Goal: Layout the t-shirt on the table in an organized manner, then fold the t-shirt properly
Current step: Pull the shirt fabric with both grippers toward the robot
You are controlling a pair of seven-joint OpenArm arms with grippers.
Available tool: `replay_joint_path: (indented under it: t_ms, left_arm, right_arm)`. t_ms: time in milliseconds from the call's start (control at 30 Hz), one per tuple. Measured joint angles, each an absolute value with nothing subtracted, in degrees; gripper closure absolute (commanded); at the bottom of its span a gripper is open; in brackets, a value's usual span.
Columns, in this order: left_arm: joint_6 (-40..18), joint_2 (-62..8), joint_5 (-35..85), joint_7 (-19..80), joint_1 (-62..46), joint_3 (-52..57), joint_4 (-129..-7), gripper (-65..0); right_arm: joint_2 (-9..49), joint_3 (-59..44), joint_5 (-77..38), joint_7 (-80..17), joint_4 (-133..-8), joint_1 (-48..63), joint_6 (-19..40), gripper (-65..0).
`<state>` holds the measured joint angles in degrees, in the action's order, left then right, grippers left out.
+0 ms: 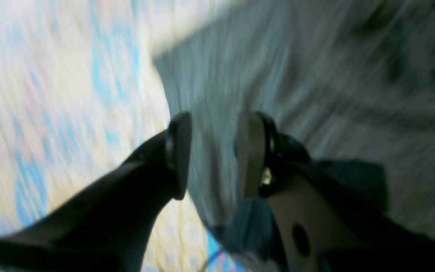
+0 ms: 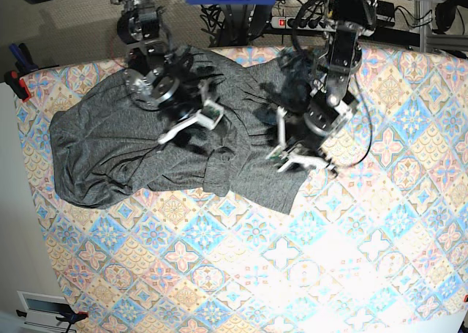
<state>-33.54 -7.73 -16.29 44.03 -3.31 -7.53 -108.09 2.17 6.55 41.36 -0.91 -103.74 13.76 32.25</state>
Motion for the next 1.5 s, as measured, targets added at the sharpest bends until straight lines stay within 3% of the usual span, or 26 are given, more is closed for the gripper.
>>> replay_joint_path:
  t_ms: [200, 467, 1333, 1500]
  left_arm:
    - [-37.9, -3.9, -16.5, 45.5, 0.4, -7.6, -105.6, -21.6]
    - [-37.4, 5.3, -16.8, 45.3, 13.6, -7.5, -85.8, -39.3]
    - [-37.1, 7.0, -16.4, 39.2, 11.7, -10.4, -73.1, -36.9]
    - [-37.5, 7.5, -15.2, 33.8, 11.4, -5.3, -70.2, -26.6]
  right_arm:
    - [1.9, 2.9, 41.3, -0.7, -103.7, 14.0, 32.3, -33.6]
    - [2.1, -0.2, 41.3, -1.0, -103.6, 15.3, 32.1, -33.6]
    - [2.1, -0.6, 41.3, -1.1, -103.6, 16.6, 32.3, -33.6]
    - [2.1, -0.6, 41.3, -1.1, -103.6, 17.8, 32.3, -33.6]
